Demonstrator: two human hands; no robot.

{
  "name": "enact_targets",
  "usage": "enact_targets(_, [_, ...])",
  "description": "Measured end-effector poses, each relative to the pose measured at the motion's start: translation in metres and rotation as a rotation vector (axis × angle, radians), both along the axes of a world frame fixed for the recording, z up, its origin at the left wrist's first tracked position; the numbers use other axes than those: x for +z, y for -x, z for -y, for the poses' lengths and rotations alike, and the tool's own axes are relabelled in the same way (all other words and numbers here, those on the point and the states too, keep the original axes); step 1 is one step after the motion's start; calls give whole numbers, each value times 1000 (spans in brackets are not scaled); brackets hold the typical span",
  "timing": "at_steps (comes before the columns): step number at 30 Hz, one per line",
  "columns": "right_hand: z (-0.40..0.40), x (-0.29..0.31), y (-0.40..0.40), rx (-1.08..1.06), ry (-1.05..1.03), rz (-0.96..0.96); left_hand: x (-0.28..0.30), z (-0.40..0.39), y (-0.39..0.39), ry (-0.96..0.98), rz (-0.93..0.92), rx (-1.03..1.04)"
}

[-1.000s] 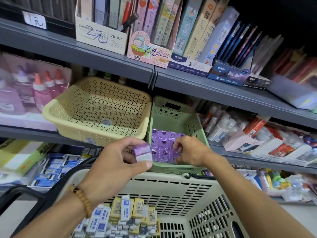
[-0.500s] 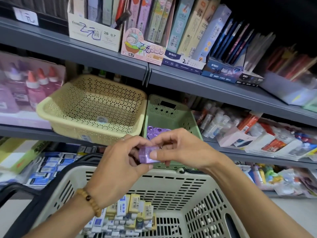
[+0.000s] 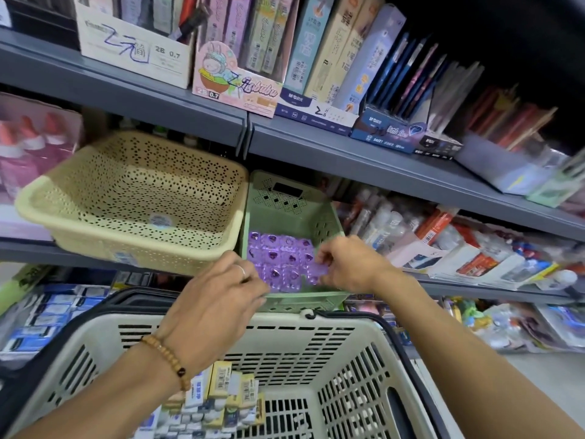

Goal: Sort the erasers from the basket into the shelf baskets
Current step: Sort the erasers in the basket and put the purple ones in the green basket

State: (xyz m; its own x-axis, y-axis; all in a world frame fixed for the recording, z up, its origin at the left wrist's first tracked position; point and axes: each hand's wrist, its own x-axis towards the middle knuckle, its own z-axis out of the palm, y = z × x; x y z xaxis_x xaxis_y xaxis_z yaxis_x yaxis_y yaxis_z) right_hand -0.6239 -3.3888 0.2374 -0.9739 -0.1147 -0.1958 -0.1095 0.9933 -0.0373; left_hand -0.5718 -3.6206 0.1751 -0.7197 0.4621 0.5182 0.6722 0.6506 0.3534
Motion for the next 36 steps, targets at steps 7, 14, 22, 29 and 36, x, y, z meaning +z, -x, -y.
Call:
enact_targets(7, [12, -21, 20, 26, -101, 74, -4, -1, 3, -26, -25, -19])
enact_targets(14, [-11, 0, -12, -70, 176, -455, -3, -4, 0, -44, -41, 15])
enact_targets(22, [-28, -56, -43, -551, 812, -362, 0, -24, 0, -17, -35, 82])
enact_targets(29, [-34, -59, -3, -560, 849, -430, 6, -45, 27, 83, -3, 166])
enact_targets(36, [-39, -44, -4, -523, 816, -428, 22, -28, 15, 94, -38, 99])
